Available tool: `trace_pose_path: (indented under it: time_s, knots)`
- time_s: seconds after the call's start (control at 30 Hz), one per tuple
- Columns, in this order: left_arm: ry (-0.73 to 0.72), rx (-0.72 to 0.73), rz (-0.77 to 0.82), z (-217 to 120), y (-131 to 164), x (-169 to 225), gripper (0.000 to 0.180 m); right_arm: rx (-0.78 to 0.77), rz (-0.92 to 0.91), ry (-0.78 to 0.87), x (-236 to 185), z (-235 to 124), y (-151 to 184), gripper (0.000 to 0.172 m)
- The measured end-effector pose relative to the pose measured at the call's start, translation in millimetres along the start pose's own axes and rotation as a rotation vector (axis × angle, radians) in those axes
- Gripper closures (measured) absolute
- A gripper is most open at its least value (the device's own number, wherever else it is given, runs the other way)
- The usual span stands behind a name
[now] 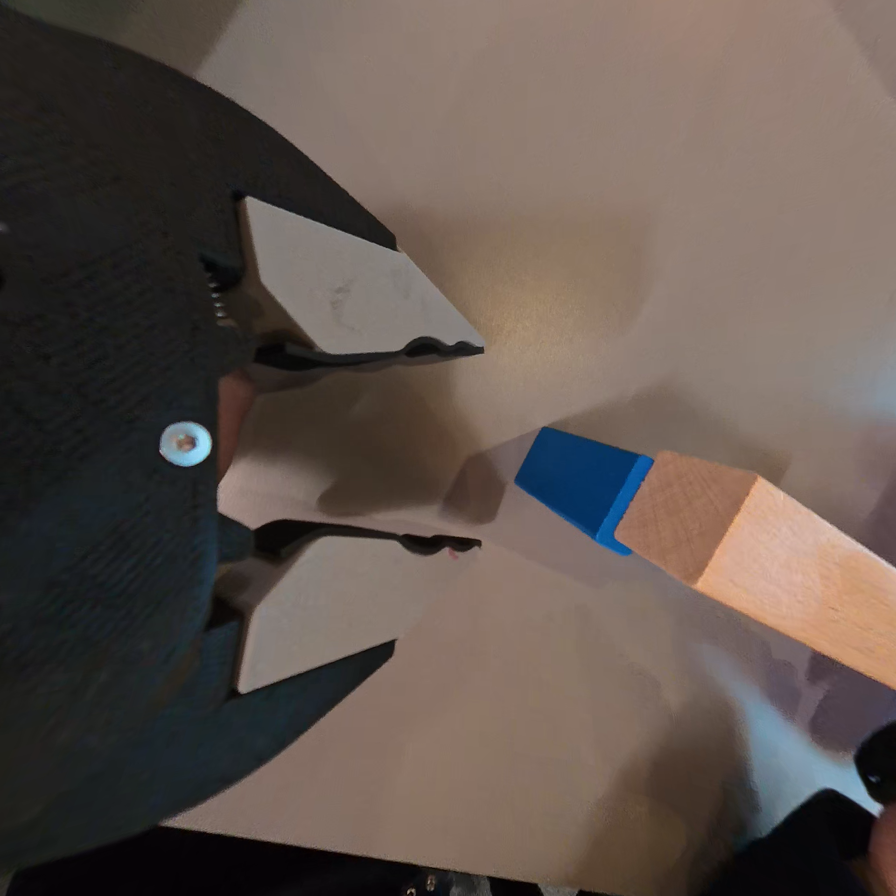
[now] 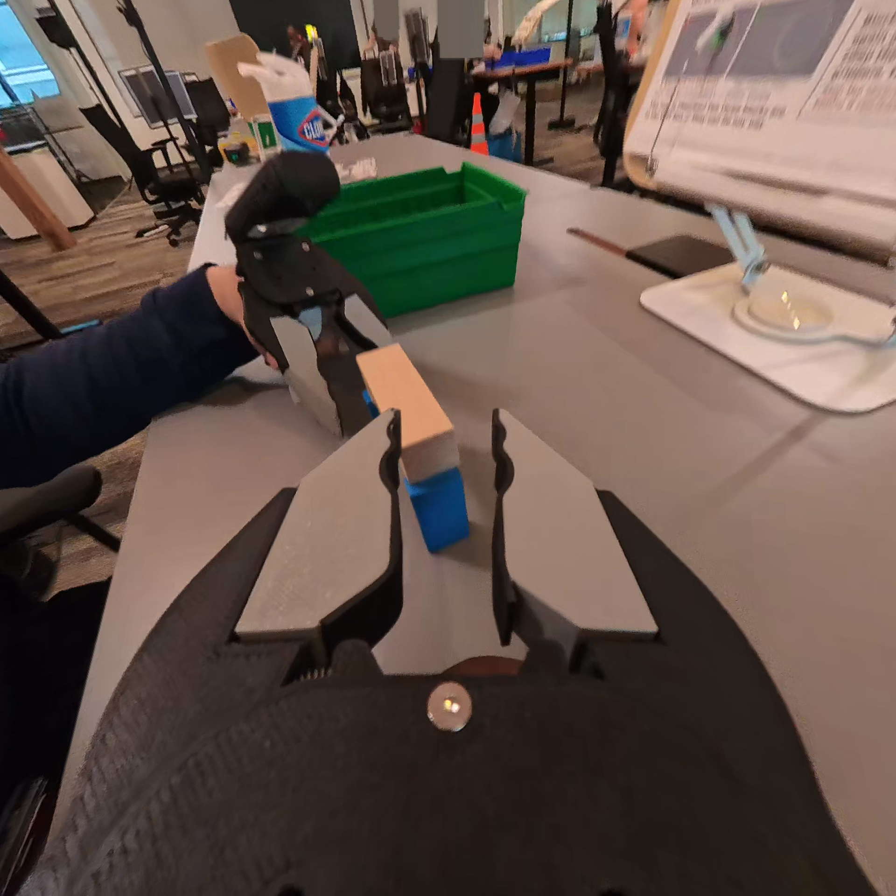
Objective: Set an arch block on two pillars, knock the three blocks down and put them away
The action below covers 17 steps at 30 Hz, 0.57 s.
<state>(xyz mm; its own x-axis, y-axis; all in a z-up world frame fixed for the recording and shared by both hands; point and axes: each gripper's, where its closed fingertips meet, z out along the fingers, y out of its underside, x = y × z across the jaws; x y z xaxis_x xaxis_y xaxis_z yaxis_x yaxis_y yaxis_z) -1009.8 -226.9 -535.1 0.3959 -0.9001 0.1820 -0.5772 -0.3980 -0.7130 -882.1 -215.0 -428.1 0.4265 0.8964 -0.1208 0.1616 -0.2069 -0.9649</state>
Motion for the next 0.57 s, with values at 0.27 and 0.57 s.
trace_pose_path:
  time_s: [0.27, 0.57]
  knots:
    - [-0.014, 0.026, -0.012, -4.4, -1.5, -6.8, 0.123, -0.190, 0.007, 0.057, 11.6, 6.3, 53.0, 0.156]
    - [-0.035, 0.014, -0.023, -3.3, 2.0, -12.2, 0.134, -0.232, 0.001, 0.040, 6.3, 14.7, 64.9, 0.172]
